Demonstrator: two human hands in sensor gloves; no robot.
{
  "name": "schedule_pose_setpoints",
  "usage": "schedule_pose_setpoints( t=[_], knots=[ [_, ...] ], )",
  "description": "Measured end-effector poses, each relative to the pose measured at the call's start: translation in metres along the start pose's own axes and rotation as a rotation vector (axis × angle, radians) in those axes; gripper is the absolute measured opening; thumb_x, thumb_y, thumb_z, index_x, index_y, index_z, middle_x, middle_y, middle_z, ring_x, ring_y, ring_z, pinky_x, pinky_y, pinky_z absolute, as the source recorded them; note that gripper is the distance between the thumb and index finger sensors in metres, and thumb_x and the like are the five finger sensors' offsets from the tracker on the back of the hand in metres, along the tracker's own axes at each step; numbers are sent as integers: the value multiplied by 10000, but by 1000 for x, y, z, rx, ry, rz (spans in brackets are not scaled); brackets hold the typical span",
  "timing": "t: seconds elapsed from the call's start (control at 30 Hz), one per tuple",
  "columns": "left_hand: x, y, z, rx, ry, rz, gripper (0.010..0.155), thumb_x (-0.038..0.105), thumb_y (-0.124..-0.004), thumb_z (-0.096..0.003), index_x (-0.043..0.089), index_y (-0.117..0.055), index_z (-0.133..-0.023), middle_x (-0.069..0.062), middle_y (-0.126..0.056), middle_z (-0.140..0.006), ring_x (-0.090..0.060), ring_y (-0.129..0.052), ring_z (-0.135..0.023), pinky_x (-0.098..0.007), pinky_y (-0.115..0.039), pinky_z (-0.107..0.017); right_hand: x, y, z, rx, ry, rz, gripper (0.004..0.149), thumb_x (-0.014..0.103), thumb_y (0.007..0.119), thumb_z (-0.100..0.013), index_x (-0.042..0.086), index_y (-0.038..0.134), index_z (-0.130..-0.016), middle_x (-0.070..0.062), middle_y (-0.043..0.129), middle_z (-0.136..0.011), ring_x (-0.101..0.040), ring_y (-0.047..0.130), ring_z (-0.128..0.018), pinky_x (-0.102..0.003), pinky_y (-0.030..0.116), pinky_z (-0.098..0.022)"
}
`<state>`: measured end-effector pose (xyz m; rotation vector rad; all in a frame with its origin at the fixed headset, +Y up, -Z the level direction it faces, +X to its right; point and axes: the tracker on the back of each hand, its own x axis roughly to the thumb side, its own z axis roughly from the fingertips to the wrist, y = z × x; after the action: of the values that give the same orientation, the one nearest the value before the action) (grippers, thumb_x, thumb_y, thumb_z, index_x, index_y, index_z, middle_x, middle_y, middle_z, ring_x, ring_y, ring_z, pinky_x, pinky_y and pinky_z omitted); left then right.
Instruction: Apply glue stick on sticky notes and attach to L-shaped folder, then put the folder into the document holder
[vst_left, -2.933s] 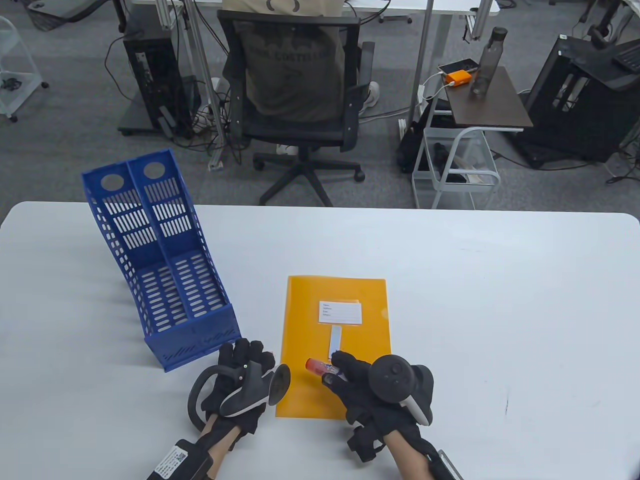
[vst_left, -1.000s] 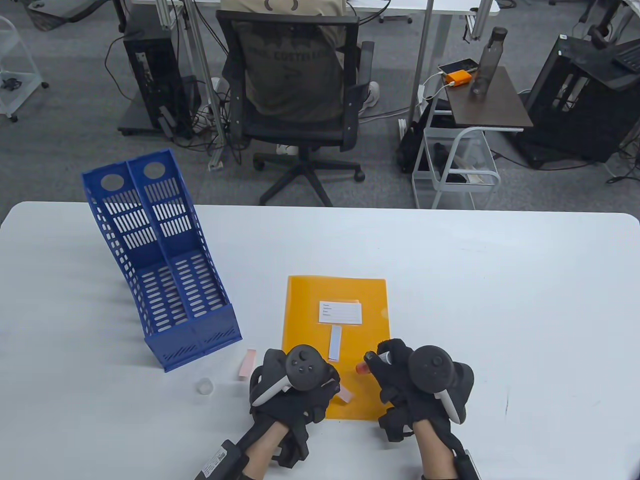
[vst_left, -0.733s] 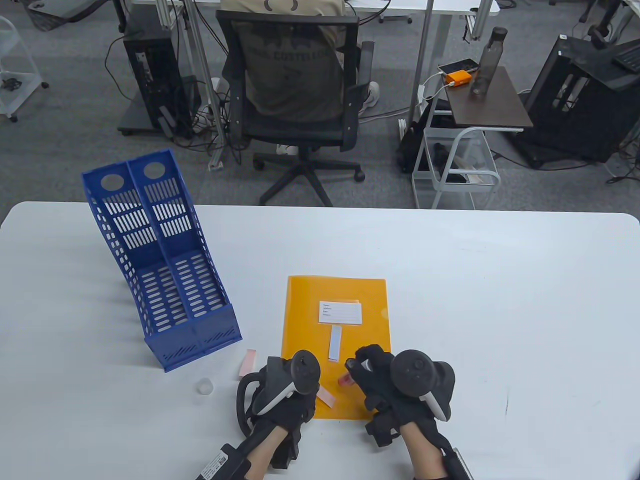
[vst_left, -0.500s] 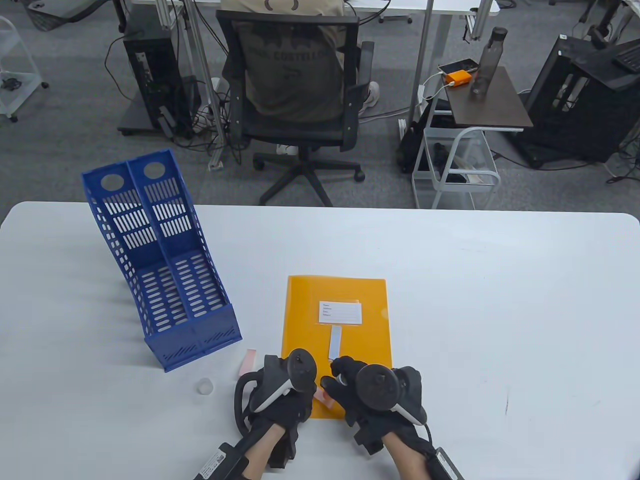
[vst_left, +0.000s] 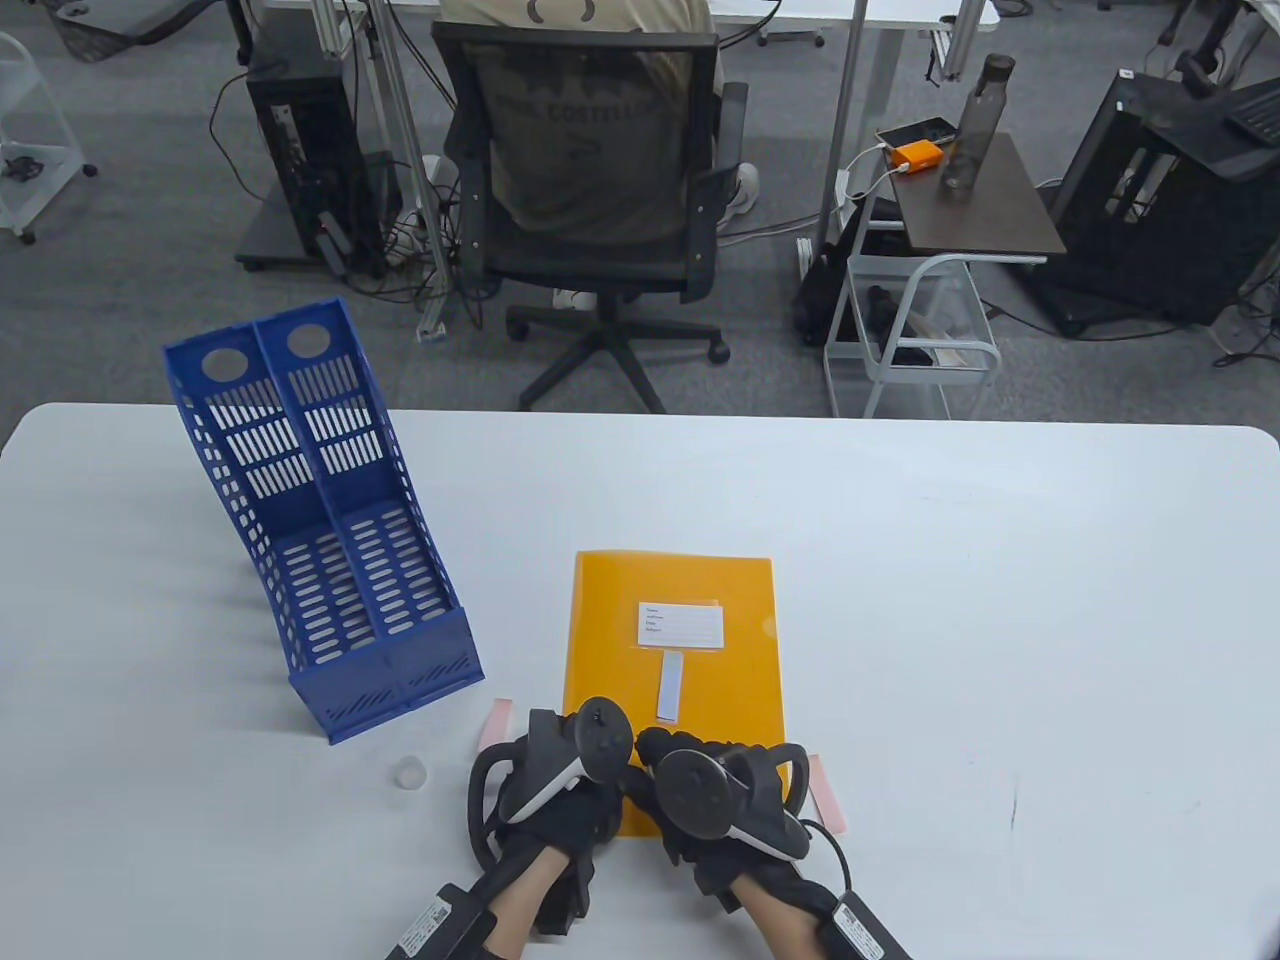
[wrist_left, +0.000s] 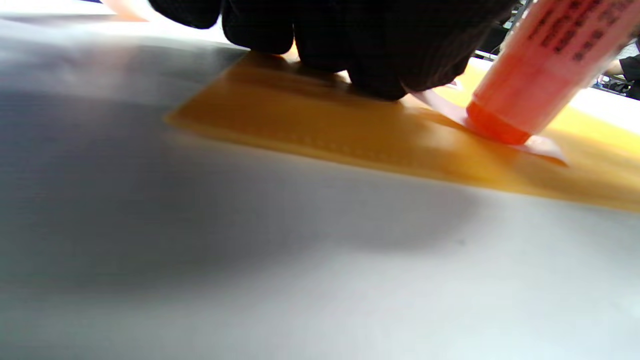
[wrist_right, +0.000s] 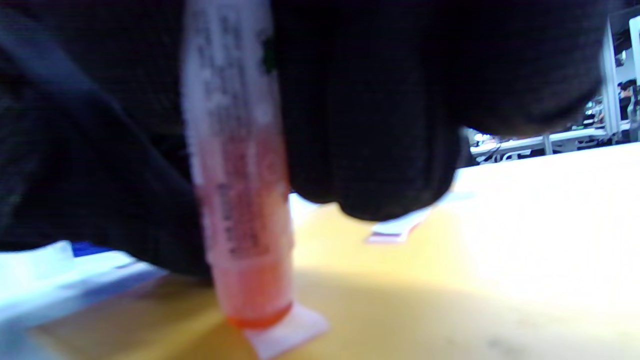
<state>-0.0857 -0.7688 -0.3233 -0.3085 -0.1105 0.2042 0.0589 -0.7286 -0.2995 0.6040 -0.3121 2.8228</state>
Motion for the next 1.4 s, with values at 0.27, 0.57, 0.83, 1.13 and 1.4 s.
schedule_pose_setpoints(
  t=[0.27, 0.57, 0.83, 1.13, 1.4],
  knots=[
    [1, -1, 1, 8, -1, -6, 406, 399, -783, -512, 195, -786, -863, -31, -636, -1076, -336, -577, -1034, -596, -509, -748, -4, -5, -1, 17, 33, 23, 548, 504, 904, -403, 29, 968, -670, -152, 1080, -372, -224, 1072, -171, -442, 899, -180],
    [2, -2, 1, 16, 2, -4, 408, 401, -777, -513, 193, -780, -864, -33, -630, -1075, -336, -571, -1035, -594, -508, -748, -11, -17, 6, -31, 62, 64, 532, 528, 931, -384, 58, 994, -625, -111, 1069, -287, -182, 1040, -103, -420, 888, -146],
    [3, -3, 2, 18, 4, -10, 411, 401, -774, -514, 190, -775, -866, -37, -627, -1076, -340, -569, -1035, -595, -508, -748, -10, -17, 6, -47, 47, -39, 518, 524, 893, -410, 108, 964, -711, -94, 1023, -306, -137, 984, -105, -393, 871, -142],
    [3, -3, 2, 18, 1, -5, 412, 398, -773, -513, 185, -774, -866, -41, -623, -1076, -343, -567, -1033, -595, -507, -748, -1, 1, -2, -12, 27, 23, 505, 524, 890, -407, 131, 961, -718, -93, 1023, -326, -139, 989, -124, -395, 873, -156],
    [3, -4, 2, 26, 1, -9, 413, 392, -776, -512, 174, -779, -863, -61, -632, -1071, -349, -574, -1031, -598, -512, -745, -1, -1, -4, 0, 34, 28, 471, 518, 920, -395, 140, 994, -665, -89, 1020, -265, -128, 967, -72, -384, 868, -120]
  ],
)
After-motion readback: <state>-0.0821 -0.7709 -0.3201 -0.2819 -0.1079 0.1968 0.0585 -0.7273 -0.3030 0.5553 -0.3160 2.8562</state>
